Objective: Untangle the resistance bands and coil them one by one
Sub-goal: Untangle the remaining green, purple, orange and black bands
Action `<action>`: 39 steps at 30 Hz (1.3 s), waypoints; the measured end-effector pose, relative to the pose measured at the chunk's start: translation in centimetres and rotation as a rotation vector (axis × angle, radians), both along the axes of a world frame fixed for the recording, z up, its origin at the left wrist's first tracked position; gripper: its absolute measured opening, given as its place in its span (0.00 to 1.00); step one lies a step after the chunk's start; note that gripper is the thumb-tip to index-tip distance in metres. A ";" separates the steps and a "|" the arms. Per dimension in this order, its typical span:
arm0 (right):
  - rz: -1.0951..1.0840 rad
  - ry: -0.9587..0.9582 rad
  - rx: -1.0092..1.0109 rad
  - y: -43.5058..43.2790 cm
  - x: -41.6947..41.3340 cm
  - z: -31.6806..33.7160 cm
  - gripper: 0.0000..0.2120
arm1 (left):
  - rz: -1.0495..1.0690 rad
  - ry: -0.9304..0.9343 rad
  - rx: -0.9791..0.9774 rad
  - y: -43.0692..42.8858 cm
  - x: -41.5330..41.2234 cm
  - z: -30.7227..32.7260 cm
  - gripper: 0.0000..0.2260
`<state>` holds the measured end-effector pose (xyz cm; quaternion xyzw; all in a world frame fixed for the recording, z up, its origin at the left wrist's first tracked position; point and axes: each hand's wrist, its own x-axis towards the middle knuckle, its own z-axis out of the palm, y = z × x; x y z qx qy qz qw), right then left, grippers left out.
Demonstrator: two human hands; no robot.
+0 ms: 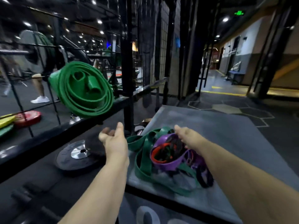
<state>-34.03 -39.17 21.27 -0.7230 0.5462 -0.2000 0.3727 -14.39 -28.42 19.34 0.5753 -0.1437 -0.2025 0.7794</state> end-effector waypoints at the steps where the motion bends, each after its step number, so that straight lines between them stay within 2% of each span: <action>1: -0.013 0.058 -0.026 -0.2 -1.2 -1.3 0.28 | -0.070 -0.013 0.044 -0.9 -0.6 -1.4 0.18; 3: -0.051 0.159 -0.059 -0.4 -3.0 -3.6 0.24 | -0.259 -0.089 0.216 -2.6 -1.6 -4.7 0.27; 5: -0.099 0.157 -0.050 -0.5 -4.1 -5.8 0.23 | -0.406 -0.174 0.416 -3.8 -2.8 -7.1 0.26; 7: -0.145 0.082 -0.040 -0.7 -4.5 -7.5 0.25 | -0.440 -0.319 0.608 -5.0 -3.2 -9.3 0.25; 9: -0.163 0.040 0.007 -1.1 -4.2 -8.5 0.33 | -0.446 -0.451 0.759 -6.0 -3.7 -10.0 0.27; 12: -0.189 0.048 0.072 -2.6 -2.8 -9.8 0.58 | -0.503 -0.553 0.925 -7.9 -4.6 -9.9 0.26; 13: -0.201 0.050 0.072 -3.1 -2.2 -10.1 0.61 | -0.529 -0.584 0.974 -8.6 -4.9 -10.0 0.24; 15: -0.230 0.060 0.069 -4.1 -1.1 -10.4 0.60 | -0.531 -0.624 1.028 -9.7 -5.3 -10.2 0.22; 17: -0.252 0.078 0.077 -5.2 -0.6 -10.6 0.52 | -0.490 -0.617 0.998 -10.7 -5.4 -10.7 0.21; 20: -0.273 0.098 0.053 -7.8 -1.6 -11.2 0.29 | -0.451 -0.604 0.914 -11.7 -5.6 -11.6 0.20; 24: -0.327 -0.021 -0.019 -9.8 -4.2 -10.5 0.08 | -0.441 -0.543 0.718 -13.5 -6.5 -12.5 0.24; 26: -0.380 -0.128 -0.082 -10.7 -5.5 -8.6 0.07 | -0.439 -0.516 0.597 -14.3 -8.0 -11.7 0.22; 28: -0.397 -0.194 -0.160 -11.7 -6.9 -5.9 0.10 | -0.447 -0.498 0.471 -15.4 -10.1 -10.0 0.18; 30: -0.393 -0.193 -0.243 -12.8 -8.7 -2.7 0.14 | -0.457 -0.471 0.365 -16.6 -12.4 -7.9 0.16; 35: -0.405 -0.143 -0.375 -14.2 -13.2 5.0 0.13 | -0.558 -0.382 0.219 -19.6 -15.2 -2.2 0.18; 37: -0.430 -0.234 -0.406 -14.3 -14.5 7.8 0.13 | -0.575 -0.427 0.145 -20.6 -15.2 0.9 0.19; 39: -0.433 -0.390 -0.421 -13.9 -15.2 10.1 0.10 | -0.606 -0.438 0.046 -21.2 -14.9 4.5 0.15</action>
